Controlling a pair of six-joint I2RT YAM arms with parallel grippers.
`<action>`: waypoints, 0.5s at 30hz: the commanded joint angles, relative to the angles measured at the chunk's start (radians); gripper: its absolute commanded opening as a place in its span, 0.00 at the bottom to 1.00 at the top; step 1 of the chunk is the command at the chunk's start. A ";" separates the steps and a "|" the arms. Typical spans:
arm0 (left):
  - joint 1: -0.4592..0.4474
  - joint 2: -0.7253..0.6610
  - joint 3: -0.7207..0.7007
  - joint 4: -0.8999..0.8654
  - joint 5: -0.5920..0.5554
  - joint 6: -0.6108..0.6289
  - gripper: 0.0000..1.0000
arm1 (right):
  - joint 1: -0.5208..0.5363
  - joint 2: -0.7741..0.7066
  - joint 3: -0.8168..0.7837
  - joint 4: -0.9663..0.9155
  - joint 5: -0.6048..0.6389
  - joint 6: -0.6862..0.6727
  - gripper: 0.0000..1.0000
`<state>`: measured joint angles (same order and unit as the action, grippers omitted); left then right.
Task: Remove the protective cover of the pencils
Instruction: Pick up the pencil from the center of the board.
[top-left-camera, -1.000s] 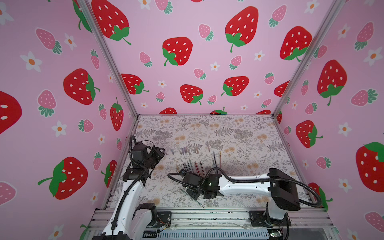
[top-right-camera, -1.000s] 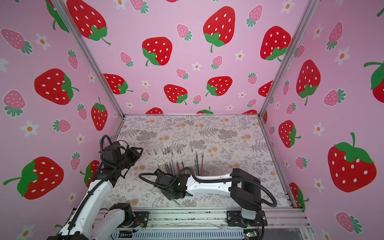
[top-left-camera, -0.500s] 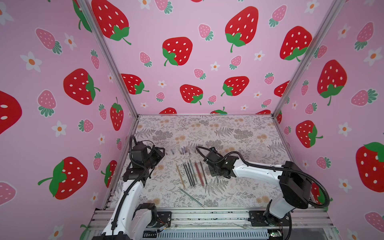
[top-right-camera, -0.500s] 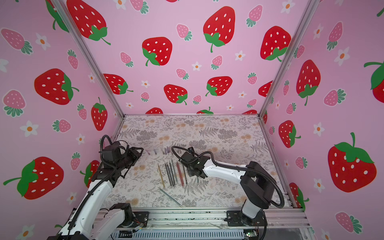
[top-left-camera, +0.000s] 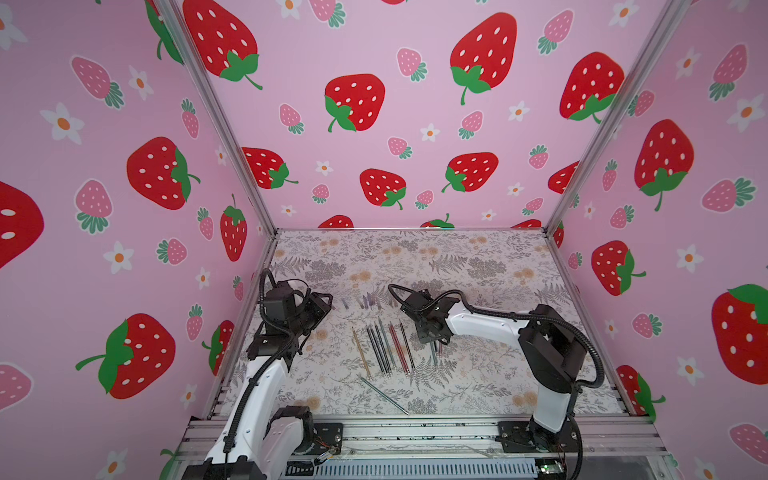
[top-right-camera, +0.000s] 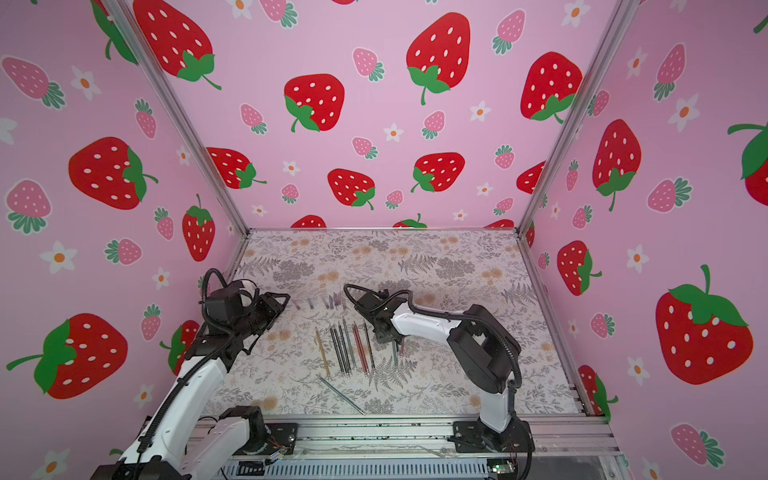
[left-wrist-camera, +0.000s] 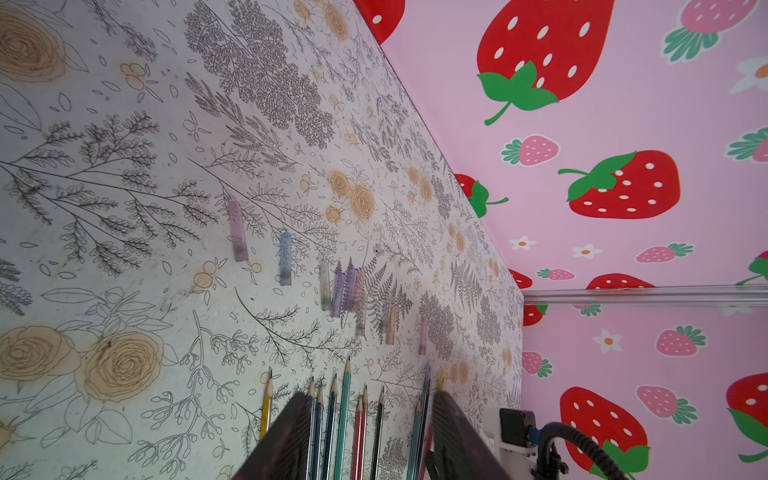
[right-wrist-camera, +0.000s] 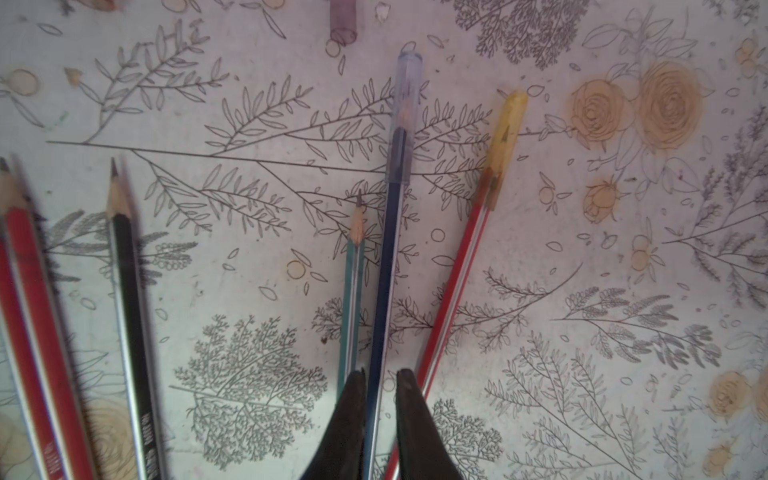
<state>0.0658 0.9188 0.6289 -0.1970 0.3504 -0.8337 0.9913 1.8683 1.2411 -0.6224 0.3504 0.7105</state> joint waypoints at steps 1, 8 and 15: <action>0.006 0.004 -0.006 0.028 0.013 0.010 0.51 | -0.011 0.022 0.024 -0.037 -0.009 0.006 0.18; 0.005 0.005 -0.007 0.031 0.016 0.007 0.51 | -0.034 0.066 0.031 -0.017 -0.041 -0.003 0.18; 0.006 -0.004 -0.006 0.027 0.014 0.005 0.51 | -0.066 0.093 0.018 0.016 -0.107 0.006 0.23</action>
<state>0.0658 0.9241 0.6289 -0.1829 0.3527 -0.8341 0.9417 1.9297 1.2591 -0.6098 0.2909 0.7074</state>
